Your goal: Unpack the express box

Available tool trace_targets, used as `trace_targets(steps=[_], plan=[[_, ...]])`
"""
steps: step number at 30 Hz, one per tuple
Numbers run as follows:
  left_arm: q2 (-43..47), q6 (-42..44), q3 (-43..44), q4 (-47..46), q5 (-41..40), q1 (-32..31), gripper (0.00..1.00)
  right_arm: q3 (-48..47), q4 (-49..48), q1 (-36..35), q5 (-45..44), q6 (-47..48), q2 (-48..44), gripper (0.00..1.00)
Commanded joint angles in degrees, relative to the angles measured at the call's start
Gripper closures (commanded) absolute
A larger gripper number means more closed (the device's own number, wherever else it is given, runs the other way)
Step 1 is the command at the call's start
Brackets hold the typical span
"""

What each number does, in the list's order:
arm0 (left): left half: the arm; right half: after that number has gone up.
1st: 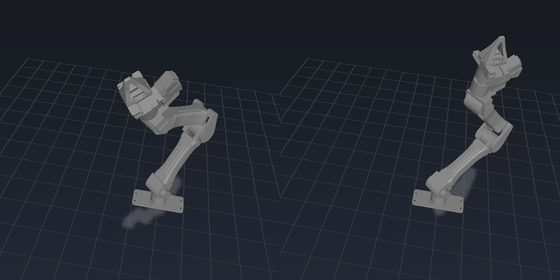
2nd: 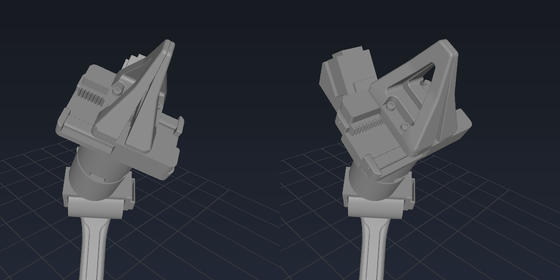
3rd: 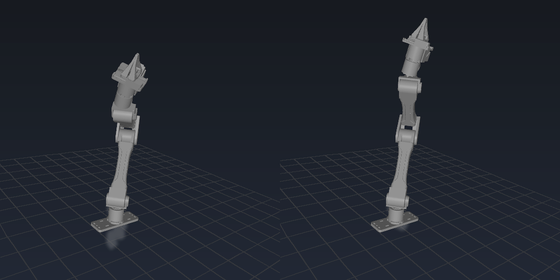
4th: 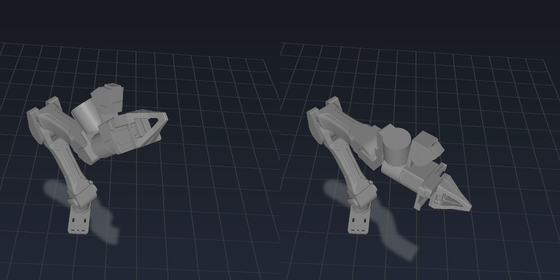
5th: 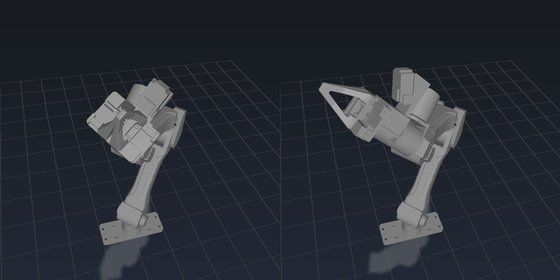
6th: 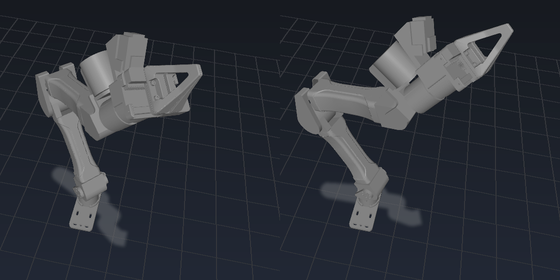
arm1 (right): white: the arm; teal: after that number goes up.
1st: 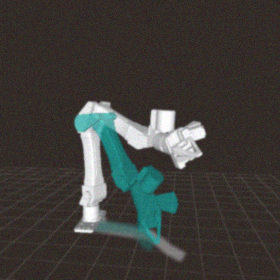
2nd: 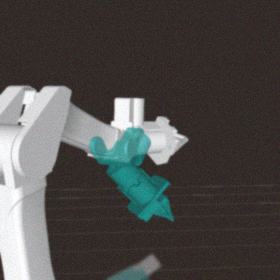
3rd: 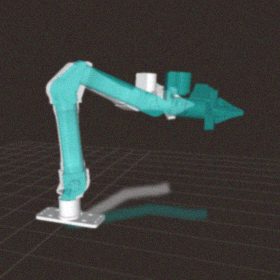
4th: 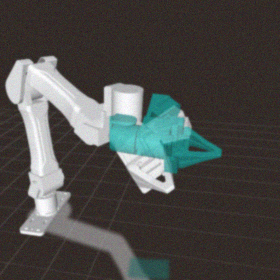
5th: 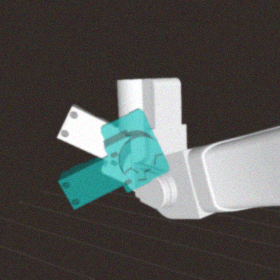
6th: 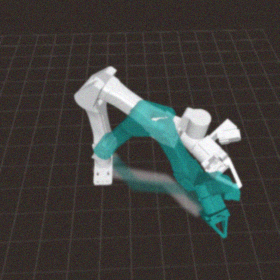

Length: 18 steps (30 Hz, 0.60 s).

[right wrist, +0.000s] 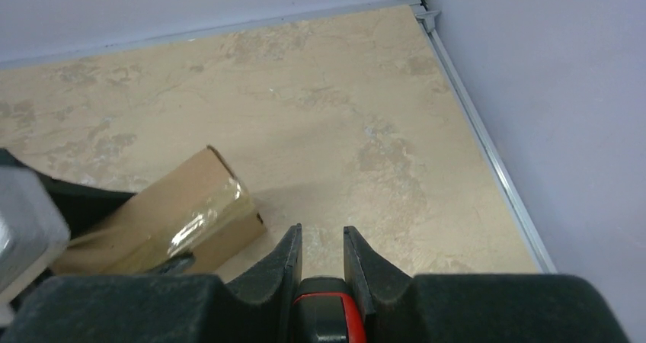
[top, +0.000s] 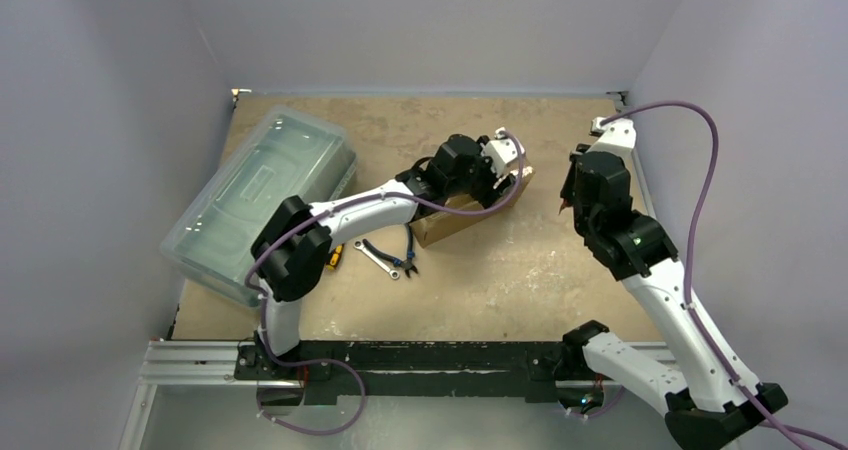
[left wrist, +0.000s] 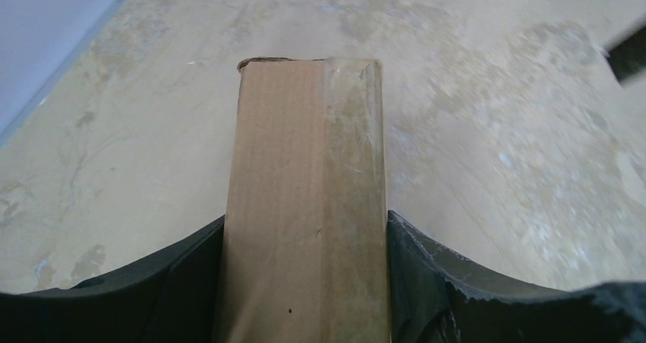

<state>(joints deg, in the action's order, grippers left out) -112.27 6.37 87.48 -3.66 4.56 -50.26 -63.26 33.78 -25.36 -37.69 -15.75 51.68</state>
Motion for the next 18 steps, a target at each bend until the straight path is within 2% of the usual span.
trace_targets(steps=[1, 6, 10, 13, 18], plan=[[8.4, 6.6, -7.3, -1.7, 12.4, -0.2, 0.36, -2.6, -2.6, 0.3, 1.8, 3.5, -2.7, 1.0], [16.3, 7.6, -16.2, -3.6, 20.2, -0.2, 0.38, -2.6, -6.6, 0.2, 12.4, 5.6, -6.5, 1.0], [20.9, 6.3, -22.2, -6.5, 26.0, -0.3, 0.38, -2.5, -6.4, 0.0, 19.5, 2.3, -6.8, 1.0], [22.5, 5.1, -24.4, -7.8, 26.5, -0.3, 0.39, -2.0, -6.0, -2.1, 16.7, -1.6, -6.2, 1.0], [24.4, 3.9, -28.7, -12.0, 25.4, -0.3, 0.39, -3.5, -7.0, -10.5, 8.0, -1.4, -4.9, 1.0]])
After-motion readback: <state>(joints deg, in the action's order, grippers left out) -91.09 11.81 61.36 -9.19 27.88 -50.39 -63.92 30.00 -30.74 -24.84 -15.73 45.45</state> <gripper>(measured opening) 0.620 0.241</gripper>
